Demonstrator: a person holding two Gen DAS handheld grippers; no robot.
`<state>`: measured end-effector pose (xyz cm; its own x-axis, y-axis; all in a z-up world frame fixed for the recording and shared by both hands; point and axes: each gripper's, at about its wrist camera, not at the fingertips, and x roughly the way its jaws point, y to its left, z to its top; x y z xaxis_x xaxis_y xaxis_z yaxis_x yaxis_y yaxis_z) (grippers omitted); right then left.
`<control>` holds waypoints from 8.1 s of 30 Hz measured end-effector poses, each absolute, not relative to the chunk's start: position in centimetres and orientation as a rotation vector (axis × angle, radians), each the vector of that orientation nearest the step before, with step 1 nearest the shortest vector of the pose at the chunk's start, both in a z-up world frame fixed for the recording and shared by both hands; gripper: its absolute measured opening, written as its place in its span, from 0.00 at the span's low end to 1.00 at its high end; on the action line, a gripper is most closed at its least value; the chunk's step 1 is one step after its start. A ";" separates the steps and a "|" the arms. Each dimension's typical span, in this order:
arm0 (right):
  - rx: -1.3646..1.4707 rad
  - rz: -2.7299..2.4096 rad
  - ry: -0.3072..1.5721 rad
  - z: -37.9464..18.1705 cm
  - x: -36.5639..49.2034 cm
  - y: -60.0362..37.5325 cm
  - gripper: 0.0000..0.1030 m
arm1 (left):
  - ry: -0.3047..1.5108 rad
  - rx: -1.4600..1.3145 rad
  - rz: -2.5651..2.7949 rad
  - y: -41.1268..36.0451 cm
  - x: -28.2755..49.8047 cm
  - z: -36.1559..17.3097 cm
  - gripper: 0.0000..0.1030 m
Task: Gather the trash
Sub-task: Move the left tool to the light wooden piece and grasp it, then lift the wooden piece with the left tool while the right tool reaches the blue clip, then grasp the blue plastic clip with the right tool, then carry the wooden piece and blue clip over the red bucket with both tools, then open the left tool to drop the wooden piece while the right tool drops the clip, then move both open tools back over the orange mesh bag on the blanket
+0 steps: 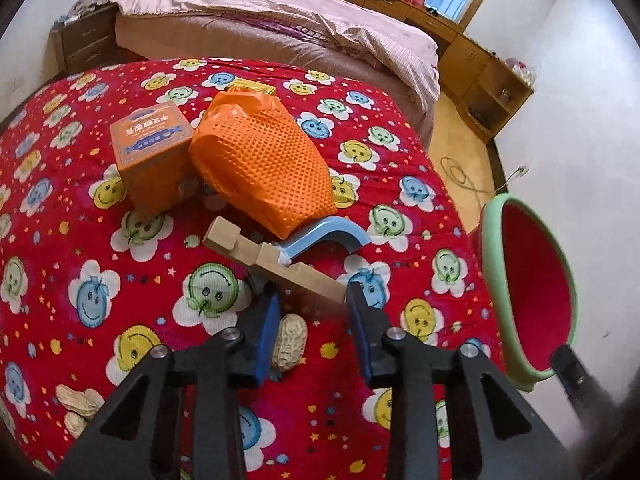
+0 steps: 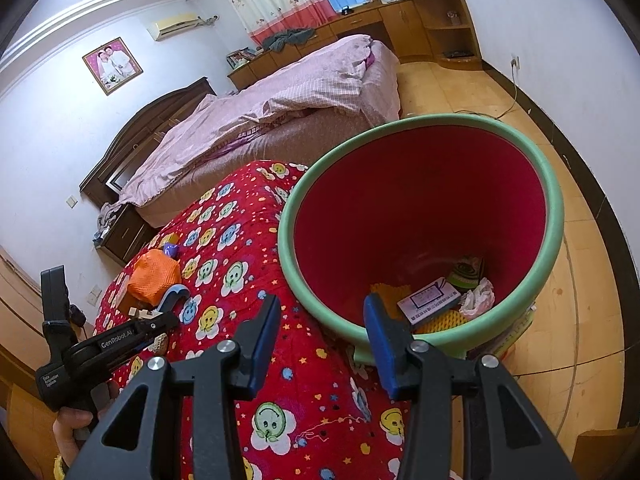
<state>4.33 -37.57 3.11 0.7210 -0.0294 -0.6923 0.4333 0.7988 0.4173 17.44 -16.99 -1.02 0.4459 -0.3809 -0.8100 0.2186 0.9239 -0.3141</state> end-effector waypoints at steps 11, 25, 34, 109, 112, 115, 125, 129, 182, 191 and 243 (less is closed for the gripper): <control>0.590 -0.260 0.730 3.1 4.5 -37.0 0.45 | 1.066 -0.251 -0.282 -17.5 18.3 -1.0 0.38; 0.569 -0.218 0.753 3.1 5.2 -35.4 0.45 | 1.030 -0.179 -0.275 -13.4 16.6 0.1 0.09; 0.533 -0.164 0.778 3.3 6.9 -32.9 0.45 | 1.013 -0.160 -0.259 -9.1 15.7 1.3 0.09; 0.407 -0.108 0.747 6.1 11.4 -26.2 0.57 | 0.896 -0.140 -0.318 -7.1 13.4 5.0 0.09; 0.417 -0.146 0.732 6.6 10.1 -27.9 0.57 | 0.894 -0.139 -0.355 -8.4 13.1 5.6 0.09; 0.431 -0.185 0.718 6.9 8.8 -29.6 0.57 | 0.891 -0.127 -0.394 -9.9 12.9 6.1 0.09; 0.477 -0.292 0.681 7.5 5.1 -34.3 0.57 | 0.890 -0.075 -0.515 -15.4 12.4 7.4 0.09; 0.493 -0.325 0.663 7.8 4.1 -35.9 0.57 | 0.886 -0.038 -0.560 -17.7 12.3 7.7 0.09; 0.618 -0.431 0.693 3.8 3.1 -45.1 0.58 | 0.990 0.088 -0.681 -29.9 13.7 2.7 0.40; 0.584 -0.395 0.674 5.7 3.1 -43.0 0.65 | 0.964 0.057 -0.617 -26.3 13.7 4.3 0.41; 0.442 -0.005 0.829 5.0 22.0 -22.3 0.90 | 0.913 -0.038 -0.153 -3.2 20.6 2.9 0.45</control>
<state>22.04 -22.34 5.02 0.6812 0.1657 -0.7131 0.1745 0.9092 0.3780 20.59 -3.18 2.90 0.6013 -0.1485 -0.7851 0.1160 0.9884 -0.0981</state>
